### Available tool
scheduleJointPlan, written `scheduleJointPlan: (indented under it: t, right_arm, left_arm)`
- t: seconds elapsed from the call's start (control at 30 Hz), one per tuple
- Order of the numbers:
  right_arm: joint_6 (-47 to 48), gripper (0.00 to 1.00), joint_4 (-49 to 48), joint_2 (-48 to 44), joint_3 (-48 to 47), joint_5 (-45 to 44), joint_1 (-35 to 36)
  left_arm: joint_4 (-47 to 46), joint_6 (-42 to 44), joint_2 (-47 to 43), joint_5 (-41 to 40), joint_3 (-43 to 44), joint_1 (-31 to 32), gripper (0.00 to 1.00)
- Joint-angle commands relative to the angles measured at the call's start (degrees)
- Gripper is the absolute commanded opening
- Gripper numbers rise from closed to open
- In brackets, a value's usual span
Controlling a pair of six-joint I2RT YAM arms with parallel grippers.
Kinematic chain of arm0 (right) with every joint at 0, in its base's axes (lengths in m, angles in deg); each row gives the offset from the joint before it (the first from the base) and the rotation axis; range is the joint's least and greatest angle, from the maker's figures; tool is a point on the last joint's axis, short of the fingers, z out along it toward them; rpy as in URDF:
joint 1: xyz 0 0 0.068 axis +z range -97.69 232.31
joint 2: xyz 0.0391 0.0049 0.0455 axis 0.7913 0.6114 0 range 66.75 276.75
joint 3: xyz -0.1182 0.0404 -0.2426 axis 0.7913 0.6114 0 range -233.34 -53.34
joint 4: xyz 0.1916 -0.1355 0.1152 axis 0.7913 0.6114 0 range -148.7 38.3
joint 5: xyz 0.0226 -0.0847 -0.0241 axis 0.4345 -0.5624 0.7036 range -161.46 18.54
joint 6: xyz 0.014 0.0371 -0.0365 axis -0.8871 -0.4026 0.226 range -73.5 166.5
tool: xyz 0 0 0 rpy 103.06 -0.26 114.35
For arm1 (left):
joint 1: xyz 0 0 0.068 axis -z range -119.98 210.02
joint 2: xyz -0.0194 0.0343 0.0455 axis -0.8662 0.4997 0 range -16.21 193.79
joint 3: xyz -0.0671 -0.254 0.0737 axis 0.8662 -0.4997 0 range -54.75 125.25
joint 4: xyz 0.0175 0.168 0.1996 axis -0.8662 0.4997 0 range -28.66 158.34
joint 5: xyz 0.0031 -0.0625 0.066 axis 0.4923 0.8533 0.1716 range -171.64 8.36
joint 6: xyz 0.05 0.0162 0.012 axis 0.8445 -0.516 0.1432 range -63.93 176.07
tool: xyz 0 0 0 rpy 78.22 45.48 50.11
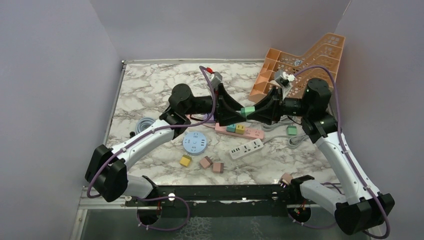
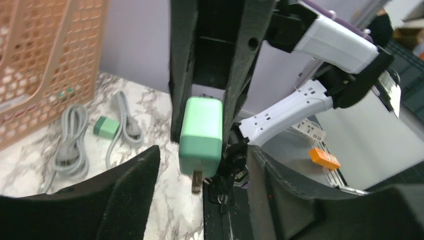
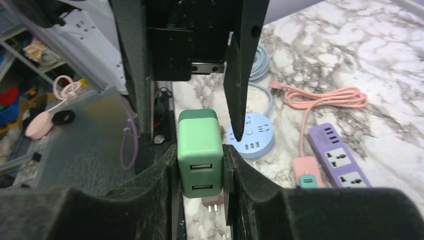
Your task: Insert the plug
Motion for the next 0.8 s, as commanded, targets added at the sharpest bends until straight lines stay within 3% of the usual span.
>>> scheduleJointPlan:
  t: [0.0,0.1,0.17,0.3,0.43,0.77]
  right_arm:
    - [17.86,0.01,14.91,1.79,-3.56,-11.27,0.28]
    - [27.14,0.01,22.13,3.33,-4.02,-24.46,0.35]
    - [30.52,0.01,24.68,3.96,-3.79,-32.26,0.37]
    - [36.88,0.01,27.62,5.31,-2.9,-40.45,0.46]
    - [40.51,0.01,30.1,8.22,-3.66,-45.36,1.1]
    - [46.59,0.01,39.52,19.38,-7.79,-57.14,4.59]
  left_arm:
    - [3.36,0.66,-3.31,-11.29,-5.38,-2.85,0.71]
    - [15.3,5.31,-6.27,-25.11,-8.39,-4.18,0.74]
    - [26.18,7.91,-7.8,-40.09,-8.35,-4.27,0.77]
    - [41.9,8.68,-9.22,-57.84,-7.57,-4.77,0.79]
    - [48.16,8.61,-10.13,-60.32,-7.6,-5.29,0.79]
    - [51.91,7.5,-13.68,-59.79,-9.06,-6.04,0.79]
